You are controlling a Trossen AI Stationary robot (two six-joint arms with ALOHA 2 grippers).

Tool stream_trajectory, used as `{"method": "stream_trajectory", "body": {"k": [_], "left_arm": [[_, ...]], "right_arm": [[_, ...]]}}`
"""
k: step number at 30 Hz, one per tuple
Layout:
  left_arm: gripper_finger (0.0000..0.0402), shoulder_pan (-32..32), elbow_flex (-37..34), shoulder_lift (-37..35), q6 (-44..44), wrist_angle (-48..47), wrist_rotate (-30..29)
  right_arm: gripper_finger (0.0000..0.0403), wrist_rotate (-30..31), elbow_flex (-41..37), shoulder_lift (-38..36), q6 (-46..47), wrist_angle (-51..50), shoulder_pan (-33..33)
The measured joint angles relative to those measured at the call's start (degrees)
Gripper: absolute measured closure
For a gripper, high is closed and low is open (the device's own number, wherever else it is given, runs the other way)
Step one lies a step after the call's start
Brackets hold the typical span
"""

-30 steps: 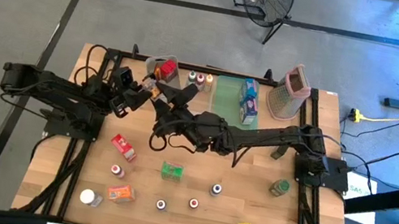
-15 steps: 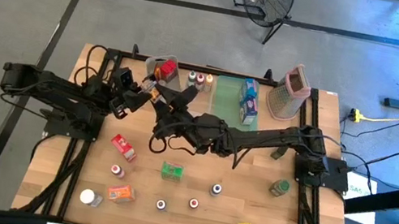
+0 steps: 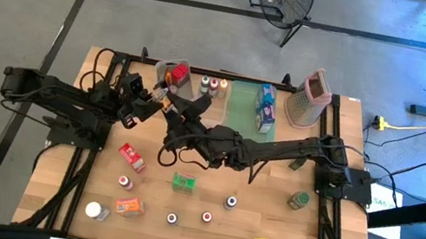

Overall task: Pick & Place Kitchen Items
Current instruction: Put the brown seasoning bottle into the gray bin

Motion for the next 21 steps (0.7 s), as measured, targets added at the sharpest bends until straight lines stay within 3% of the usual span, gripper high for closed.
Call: {"method": "stream_trajectory", "body": {"k": [11,21], "left_arm": [[0.0194,0.1,0.0,0.0,1.2,0.0,2.0],[0.0194,2.7,-0.1,0.1,-0.6,-1.3,7.8]], "right_arm": [[0.0209,1.1,0.0,0.0,-0.2,-0.1,0.4],[0.0209,4.0,0.0,0.0,-0.2,-3.0,1.6]]}}
